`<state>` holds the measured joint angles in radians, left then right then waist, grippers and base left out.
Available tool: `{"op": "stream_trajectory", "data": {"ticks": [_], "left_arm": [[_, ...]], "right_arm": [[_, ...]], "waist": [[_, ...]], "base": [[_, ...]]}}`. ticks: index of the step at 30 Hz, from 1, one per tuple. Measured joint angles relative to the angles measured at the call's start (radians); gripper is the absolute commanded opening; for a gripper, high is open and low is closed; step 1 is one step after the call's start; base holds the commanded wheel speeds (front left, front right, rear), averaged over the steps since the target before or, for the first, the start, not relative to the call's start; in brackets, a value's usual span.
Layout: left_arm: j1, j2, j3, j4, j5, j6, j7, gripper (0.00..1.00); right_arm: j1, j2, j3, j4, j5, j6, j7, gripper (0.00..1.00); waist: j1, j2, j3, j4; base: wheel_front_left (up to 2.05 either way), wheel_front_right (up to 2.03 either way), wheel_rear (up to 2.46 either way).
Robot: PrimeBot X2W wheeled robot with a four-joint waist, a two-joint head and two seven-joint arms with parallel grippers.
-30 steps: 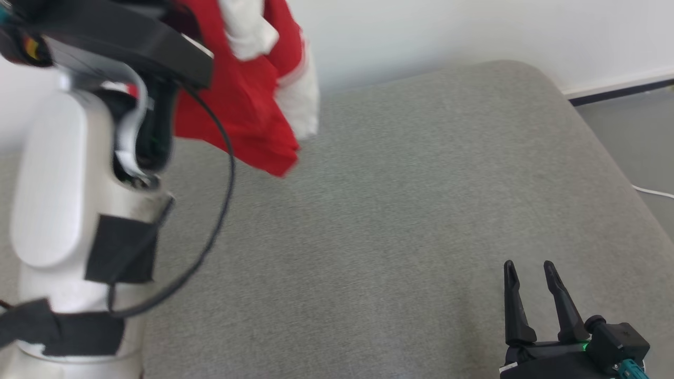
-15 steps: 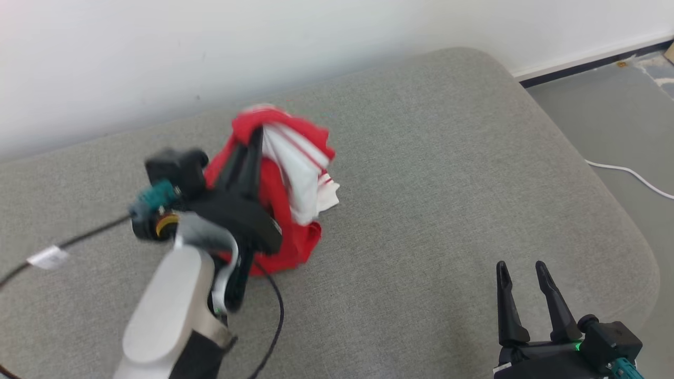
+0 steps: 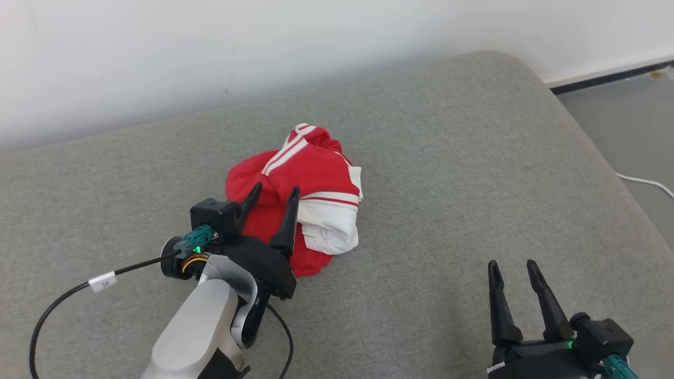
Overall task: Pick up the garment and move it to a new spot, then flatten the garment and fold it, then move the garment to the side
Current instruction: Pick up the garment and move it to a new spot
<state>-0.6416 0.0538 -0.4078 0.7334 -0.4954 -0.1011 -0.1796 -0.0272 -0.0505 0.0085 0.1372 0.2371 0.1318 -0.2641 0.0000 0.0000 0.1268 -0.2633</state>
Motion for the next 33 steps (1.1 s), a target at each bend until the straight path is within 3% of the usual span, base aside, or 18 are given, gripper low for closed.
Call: {"op": "stream_trajectory", "data": {"ticks": [9,14,18,21,28,33], "left_arm": [[-0.002,0.015,0.007,-0.088,-0.032,-0.004,-0.066,1.00],[0.066,0.091,0.051,-0.164,-0.015,0.006,-0.079,1.00],[0.151,0.166,0.095,-0.272,0.067,0.034,-0.083,1.00],[0.241,0.188,0.149,-0.358,0.102,0.054,-0.083,1.00],[0.428,0.175,0.290,-0.506,0.181,0.083,-0.083,1.00],[0.550,0.119,0.362,-0.587,0.271,0.092,-0.083,1.00]], "right_arm": [[0.029,0.000,-0.018,-0.004,-0.012,0.000,0.000,1.00],[0.033,0.000,-0.019,-0.008,-0.018,0.000,0.000,1.00],[0.038,0.000,-0.021,-0.011,-0.023,0.000,0.000,1.00],[0.046,0.000,-0.022,-0.013,-0.027,0.000,0.000,1.00],[0.065,0.000,-0.024,-0.015,-0.037,0.000,0.000,1.00],[0.071,0.000,-0.024,-0.014,-0.045,0.000,0.000,1.00]], "waist": [[0.0000,0.0000,-0.031,0.071],[-0.0001,0.0000,-0.049,0.112],[-0.0001,0.0000,-0.062,0.137],[-0.0001,0.0001,-0.072,0.151],[-0.0001,0.0001,-0.092,0.184],[-0.0001,0.0000,-0.106,0.212]], "base": [[0.00,0.00,0.00],[0.00,0.00,0.00],[0.00,0.00,0.00],[0.00,0.00,0.00],[0.00,0.00,0.00],[0.00,0.00,0.00]]}}
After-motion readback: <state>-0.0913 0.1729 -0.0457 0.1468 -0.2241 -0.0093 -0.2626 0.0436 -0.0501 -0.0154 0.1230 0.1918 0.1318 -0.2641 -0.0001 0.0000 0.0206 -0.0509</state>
